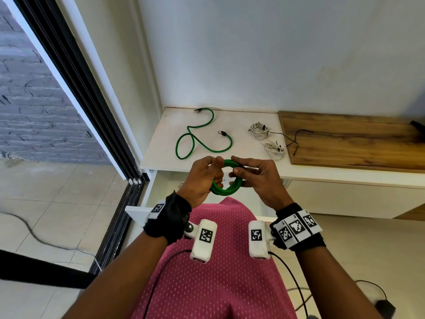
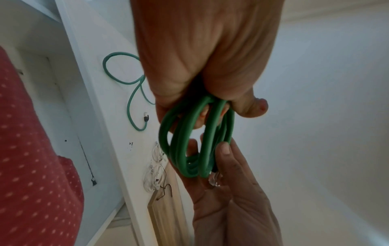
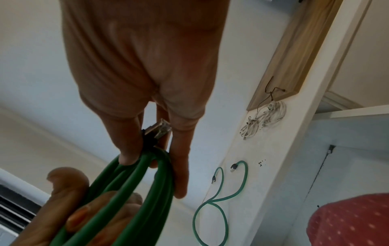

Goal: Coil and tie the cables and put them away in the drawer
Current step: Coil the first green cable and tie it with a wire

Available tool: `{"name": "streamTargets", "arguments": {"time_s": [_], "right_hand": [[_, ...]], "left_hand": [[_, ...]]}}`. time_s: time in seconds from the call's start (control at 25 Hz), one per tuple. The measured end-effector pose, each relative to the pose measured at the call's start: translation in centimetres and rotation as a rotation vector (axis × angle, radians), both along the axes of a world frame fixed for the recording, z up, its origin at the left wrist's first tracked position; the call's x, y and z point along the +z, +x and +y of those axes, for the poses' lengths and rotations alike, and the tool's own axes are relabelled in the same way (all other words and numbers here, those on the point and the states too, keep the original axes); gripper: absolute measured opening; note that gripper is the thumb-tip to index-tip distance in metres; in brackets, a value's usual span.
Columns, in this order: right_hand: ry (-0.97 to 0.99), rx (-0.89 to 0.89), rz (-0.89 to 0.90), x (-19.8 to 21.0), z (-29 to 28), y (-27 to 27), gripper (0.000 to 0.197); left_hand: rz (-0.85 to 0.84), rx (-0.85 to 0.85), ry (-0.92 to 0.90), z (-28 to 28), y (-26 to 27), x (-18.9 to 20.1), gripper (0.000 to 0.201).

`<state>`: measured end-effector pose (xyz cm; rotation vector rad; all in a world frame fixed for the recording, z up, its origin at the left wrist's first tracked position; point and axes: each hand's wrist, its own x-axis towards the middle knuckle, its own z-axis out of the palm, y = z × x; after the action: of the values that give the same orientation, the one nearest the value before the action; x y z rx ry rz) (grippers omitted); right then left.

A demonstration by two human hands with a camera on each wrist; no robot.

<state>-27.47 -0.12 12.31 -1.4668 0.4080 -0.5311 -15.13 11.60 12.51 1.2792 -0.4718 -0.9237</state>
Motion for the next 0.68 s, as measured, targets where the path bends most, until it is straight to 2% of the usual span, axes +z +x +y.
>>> {"name": "streamTargets", "arguments": {"time_s": [0.16, 0.32, 0.4, 0.6, 0.68], "right_hand": [[-0.085, 0.0, -0.013, -0.2, 0.0, 0.3, 0.035], [-0.289, -0.067, -0.052, -0.9, -0.1, 0.6, 0.032], [-0.347, -0.08, -0.043, -1.2, -0.2, 0.5, 0.031], [-0.52, -0.034, 0.065, -1.6, -0.6, -0.3, 0.032], [-0.593, 0.001, 0.062, -1.5, -0.6, -0.2, 0.03]], "left_hand": [[0.097, 0.124, -0.033, -0.5, -0.4, 0.3, 0.022], [-0.035, 0.163, -0.016, -0.6, -0.6, 0.1, 0.021], [-0.141, 0.074, 0.038, -0.2, -0.2, 0.1, 0.024], [-0.475, -0.353, 0.303, 1.2, 1.5, 1.1, 0.037], [-0.51, -0.398, 0.303, 1.3, 1.6, 1.3, 0.037]]}}
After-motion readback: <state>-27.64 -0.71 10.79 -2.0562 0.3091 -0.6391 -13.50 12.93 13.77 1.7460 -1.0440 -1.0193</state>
